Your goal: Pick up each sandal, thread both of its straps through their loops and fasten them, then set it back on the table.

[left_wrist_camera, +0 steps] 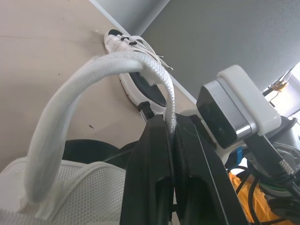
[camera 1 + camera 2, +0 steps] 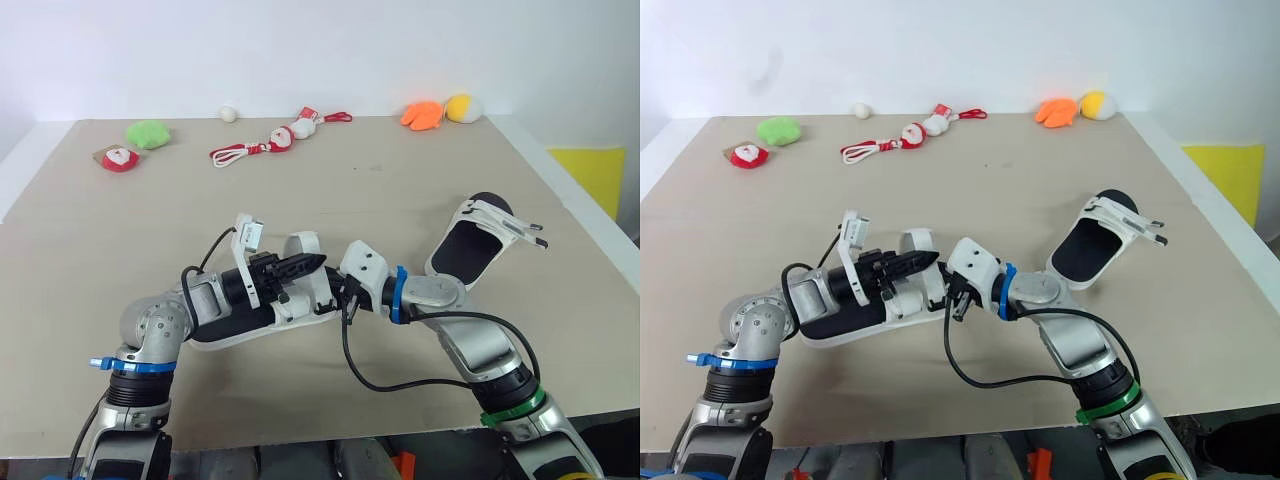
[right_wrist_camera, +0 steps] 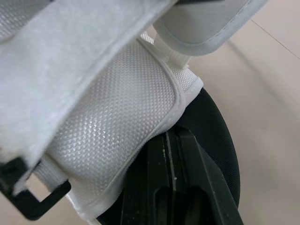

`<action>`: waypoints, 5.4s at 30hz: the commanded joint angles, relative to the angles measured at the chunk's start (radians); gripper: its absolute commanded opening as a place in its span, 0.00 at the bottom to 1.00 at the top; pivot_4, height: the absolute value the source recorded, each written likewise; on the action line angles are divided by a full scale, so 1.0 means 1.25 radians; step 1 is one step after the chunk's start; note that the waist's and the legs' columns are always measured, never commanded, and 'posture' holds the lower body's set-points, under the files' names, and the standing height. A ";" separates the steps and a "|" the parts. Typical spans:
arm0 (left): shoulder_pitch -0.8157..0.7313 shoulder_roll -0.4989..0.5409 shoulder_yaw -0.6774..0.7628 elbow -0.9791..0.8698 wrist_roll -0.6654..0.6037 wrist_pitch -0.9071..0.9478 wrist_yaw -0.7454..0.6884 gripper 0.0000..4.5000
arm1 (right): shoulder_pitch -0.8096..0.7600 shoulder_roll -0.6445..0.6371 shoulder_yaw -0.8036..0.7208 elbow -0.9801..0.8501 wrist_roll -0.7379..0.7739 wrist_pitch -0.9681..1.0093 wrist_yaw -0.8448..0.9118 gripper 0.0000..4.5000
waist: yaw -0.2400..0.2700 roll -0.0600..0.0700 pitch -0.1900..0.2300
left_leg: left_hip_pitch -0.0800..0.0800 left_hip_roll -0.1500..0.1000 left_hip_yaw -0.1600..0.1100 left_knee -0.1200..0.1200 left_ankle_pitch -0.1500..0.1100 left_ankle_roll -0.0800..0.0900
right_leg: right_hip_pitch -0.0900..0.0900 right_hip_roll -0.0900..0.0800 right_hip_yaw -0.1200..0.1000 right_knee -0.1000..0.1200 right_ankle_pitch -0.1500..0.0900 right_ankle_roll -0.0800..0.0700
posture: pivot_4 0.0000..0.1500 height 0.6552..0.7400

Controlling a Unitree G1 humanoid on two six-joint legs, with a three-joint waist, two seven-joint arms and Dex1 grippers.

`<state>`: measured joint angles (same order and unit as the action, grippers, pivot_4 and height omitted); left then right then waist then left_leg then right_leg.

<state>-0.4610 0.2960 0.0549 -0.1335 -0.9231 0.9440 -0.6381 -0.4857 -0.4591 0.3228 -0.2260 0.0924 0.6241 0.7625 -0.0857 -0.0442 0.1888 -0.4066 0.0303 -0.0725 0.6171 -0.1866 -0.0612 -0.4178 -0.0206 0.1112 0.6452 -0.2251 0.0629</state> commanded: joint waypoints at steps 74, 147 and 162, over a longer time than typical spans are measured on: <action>0.008 0.008 0.004 -0.029 -0.050 0.020 0.032 0.03 | 0.002 0.006 0.013 0.016 -0.011 0.003 -0.010 0.00 | 0.000 0.000 0.000 | 0.000 0.000 0.000 0.000 0.000 0.000 | 0.000 0.000 0.000 0.000 0.000 0.000 | 1.00 1.00; 0.118 0.205 0.061 -0.259 -0.004 0.032 -0.041 0.99 | 0.009 0.011 0.015 0.014 -0.007 0.006 -0.009 0.00 | 0.000 0.000 0.000 | 0.000 0.001 0.000 0.000 0.000 0.000 | 0.000 0.000 0.000 0.000 0.000 0.000 | 1.00 1.00; 0.012 0.088 -0.038 -0.175 0.005 0.097 0.065 0.88 | 0.002 0.019 0.014 0.018 -0.010 0.004 -0.011 0.00 | -0.003 0.000 0.000 | 0.000 0.001 0.000 0.000 0.000 0.000 | 0.000 0.001 0.000 0.000 0.000 0.000 | 1.00 1.00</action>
<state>-0.4344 0.4085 0.0212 -0.3528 -0.9223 1.0589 -0.5566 -0.4902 -0.4366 0.3233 -0.2101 0.0918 0.6176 0.7559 -0.0892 -0.0439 0.1889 -0.4063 0.0320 -0.0724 0.6170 -0.1867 -0.0611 -0.4182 -0.0189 0.1113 0.6455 -0.2248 0.0633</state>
